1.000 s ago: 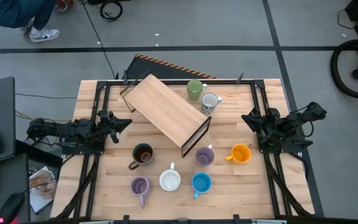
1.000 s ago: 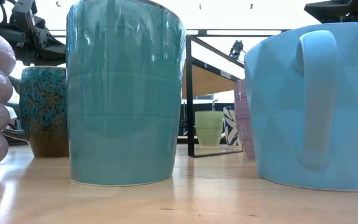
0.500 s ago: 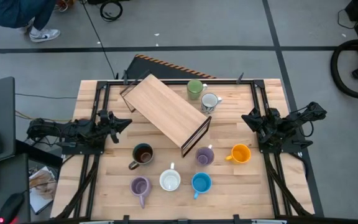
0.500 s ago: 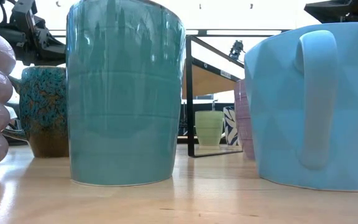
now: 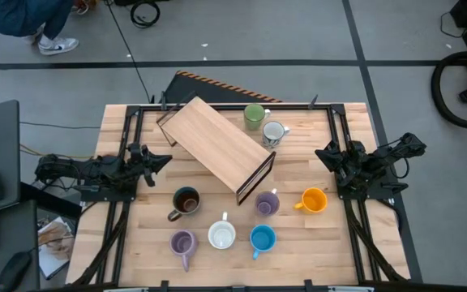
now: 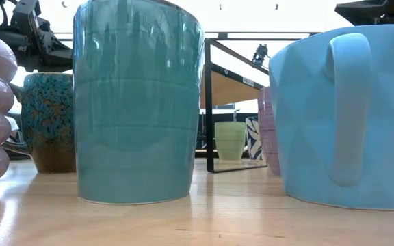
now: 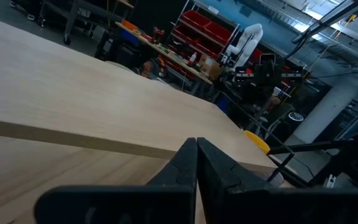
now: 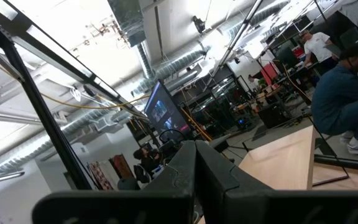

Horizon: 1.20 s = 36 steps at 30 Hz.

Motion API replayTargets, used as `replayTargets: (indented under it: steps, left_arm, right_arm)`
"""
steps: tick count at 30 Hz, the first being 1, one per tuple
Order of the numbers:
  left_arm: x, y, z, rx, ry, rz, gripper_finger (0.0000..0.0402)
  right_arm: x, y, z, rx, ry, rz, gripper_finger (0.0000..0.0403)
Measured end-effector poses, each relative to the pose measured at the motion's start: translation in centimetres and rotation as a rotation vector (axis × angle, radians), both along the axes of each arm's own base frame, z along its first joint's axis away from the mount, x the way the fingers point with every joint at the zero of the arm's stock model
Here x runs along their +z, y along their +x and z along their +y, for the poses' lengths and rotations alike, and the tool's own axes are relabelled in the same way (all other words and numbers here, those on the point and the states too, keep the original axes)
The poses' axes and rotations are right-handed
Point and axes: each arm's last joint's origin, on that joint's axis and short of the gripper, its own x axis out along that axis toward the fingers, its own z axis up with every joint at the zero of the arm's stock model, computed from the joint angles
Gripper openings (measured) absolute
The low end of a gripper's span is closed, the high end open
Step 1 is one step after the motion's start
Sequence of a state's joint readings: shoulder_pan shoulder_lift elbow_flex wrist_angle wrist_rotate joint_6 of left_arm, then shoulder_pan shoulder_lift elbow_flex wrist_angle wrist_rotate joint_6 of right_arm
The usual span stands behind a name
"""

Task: Place coffee mugs

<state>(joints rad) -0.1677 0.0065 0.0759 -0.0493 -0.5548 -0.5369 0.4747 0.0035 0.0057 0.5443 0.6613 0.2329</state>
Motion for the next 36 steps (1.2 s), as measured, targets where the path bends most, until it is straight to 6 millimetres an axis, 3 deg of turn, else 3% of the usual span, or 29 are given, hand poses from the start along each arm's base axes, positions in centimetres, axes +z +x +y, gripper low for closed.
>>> replayTargets:
  steps: [7,12,17,28,36]
  left_arm:
    - [0.9,-0.1,0.1,0.017,-0.018,-0.093,0.0009]
    - [1.5,-0.3,0.4,0.142,0.053,-0.119,0.0009]
    - [2.0,-0.6,0.6,0.228,0.105,-0.125,0.0009]
    - [2.9,-1.3,1.2,0.467,0.110,-0.156,0.0009]
    - [4.9,-1.8,1.4,0.370,0.325,-0.294,0.0009]
  right_arm:
    - [0.0,0.0,0.0,0.000,0.000,-0.001,0.0014]
    - [0.1,-0.1,-0.1,-0.021,-0.012,-0.005,0.0014]
    - [0.6,-0.3,-0.3,-0.159,-0.152,0.043,0.0014]
    - [2.5,-1.0,-1.3,-0.457,-0.179,0.209,0.0014]
    - [5.3,-1.2,-1.9,-0.576,-0.225,0.275,0.0014]
